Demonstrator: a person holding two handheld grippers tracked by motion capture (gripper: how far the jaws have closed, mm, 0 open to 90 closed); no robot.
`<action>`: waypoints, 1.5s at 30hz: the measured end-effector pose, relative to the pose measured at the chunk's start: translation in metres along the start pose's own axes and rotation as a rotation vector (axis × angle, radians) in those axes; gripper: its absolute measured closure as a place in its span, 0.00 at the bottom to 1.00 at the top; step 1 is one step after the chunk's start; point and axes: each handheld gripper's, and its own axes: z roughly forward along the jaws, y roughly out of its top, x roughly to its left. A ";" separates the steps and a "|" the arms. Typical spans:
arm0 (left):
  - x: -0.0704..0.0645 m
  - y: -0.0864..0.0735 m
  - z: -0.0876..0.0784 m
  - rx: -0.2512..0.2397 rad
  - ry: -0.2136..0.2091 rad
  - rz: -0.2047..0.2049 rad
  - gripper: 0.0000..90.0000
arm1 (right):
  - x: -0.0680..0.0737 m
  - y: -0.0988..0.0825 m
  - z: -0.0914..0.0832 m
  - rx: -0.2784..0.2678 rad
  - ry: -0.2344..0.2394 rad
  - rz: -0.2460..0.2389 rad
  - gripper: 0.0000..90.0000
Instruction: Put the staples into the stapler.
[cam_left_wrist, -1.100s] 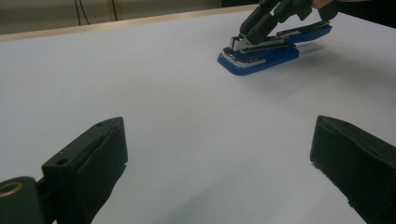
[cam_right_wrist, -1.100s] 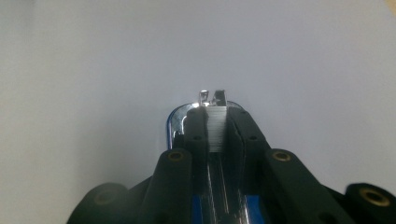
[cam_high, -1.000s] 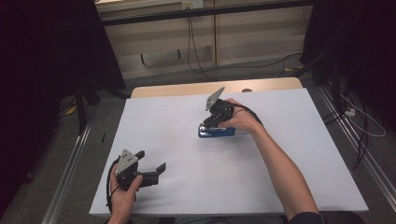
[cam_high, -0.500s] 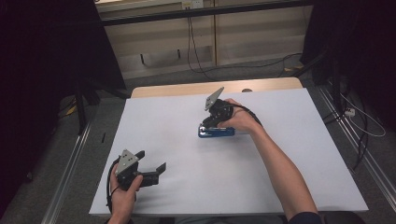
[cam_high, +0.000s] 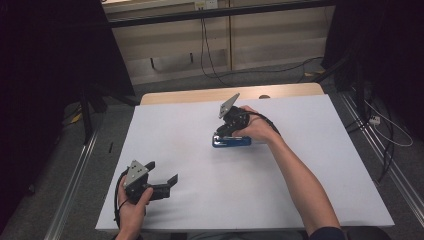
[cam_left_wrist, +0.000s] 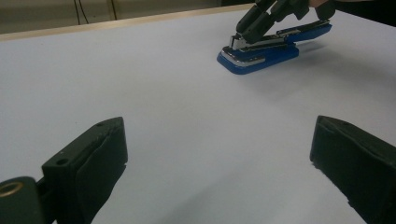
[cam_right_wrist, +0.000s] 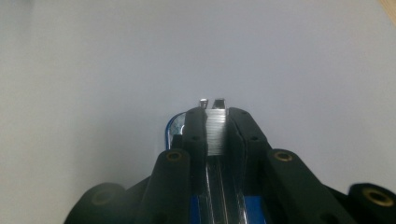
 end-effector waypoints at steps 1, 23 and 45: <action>0.000 0.000 0.000 0.000 0.000 0.000 0.05 | 0.000 0.000 0.000 0.000 0.000 0.000 0.86; 0.000 0.000 0.001 0.003 -0.003 -0.001 0.05 | 0.001 -0.005 -0.004 -0.058 -0.042 0.143 0.56; 0.003 0.001 0.000 -0.005 0.002 -0.017 0.05 | 0.008 -0.014 -0.012 -0.157 -0.233 0.318 0.07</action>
